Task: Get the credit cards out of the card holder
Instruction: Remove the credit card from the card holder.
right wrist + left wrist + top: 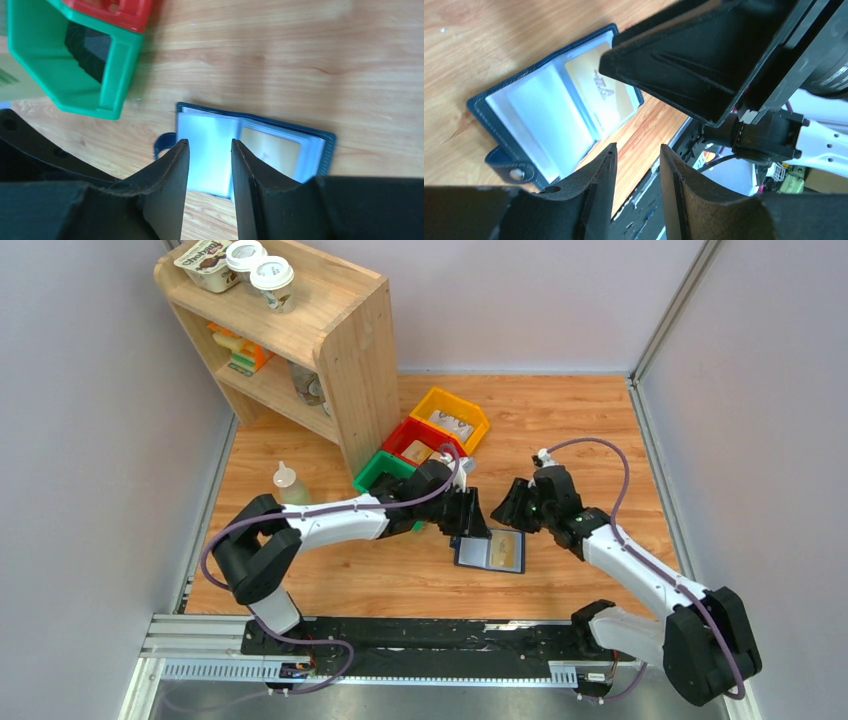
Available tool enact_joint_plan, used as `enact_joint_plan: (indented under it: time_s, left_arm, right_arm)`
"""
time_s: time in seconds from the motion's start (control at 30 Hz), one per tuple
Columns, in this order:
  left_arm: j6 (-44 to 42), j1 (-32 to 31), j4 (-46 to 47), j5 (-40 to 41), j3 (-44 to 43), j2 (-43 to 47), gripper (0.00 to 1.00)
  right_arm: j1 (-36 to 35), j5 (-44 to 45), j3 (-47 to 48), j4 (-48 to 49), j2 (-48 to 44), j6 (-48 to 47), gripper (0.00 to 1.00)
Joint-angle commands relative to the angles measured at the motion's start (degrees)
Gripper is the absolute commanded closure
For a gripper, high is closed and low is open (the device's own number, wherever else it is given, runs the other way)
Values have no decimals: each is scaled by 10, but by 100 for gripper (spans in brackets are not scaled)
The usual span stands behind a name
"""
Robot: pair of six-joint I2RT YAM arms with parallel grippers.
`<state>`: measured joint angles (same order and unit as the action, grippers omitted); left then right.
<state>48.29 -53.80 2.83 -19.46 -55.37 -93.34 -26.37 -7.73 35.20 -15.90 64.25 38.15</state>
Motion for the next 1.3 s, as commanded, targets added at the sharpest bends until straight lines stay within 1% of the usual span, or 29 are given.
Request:
enact_joint_plan:
  time_s: [0.0,0.2,0.4,0.63,0.8,1.1,1.17,1.2,1.27]
  left_arm:
    - [26,1,17,-27,-44,-39,56]
    - [55,2,43,-39,-49,-105,56]
    - [54,2,47,-41,-61,-150,56]
    - [61,2,40,-34,-64,-166,55]
    - [74,1,52,-39,-61,-178,55]
    - [89,0,64,-45,-62,-186,55]
    - [98,0,78,-51,-57,-184,57]
    - [106,0,89,-52,-53,-182,62]
    - [113,0,102,-56,-47,-175,66]
  right_arm:
    - [31,1,-42,-34,-39,-9,62]
    - [39,-10,-93,-28,-69,7,64]
    - [40,-16,-120,-20,-78,17,64]
    - [40,-13,-138,-18,-84,17,64]
    - [40,-12,-143,-17,-85,18,65]
    - [40,-17,-158,-4,-68,31,67]
    - [40,-16,-158,-2,-65,31,67]
    - [40,-16,-159,-1,-65,31,67]
    - [40,-17,-159,-2,-63,32,67]
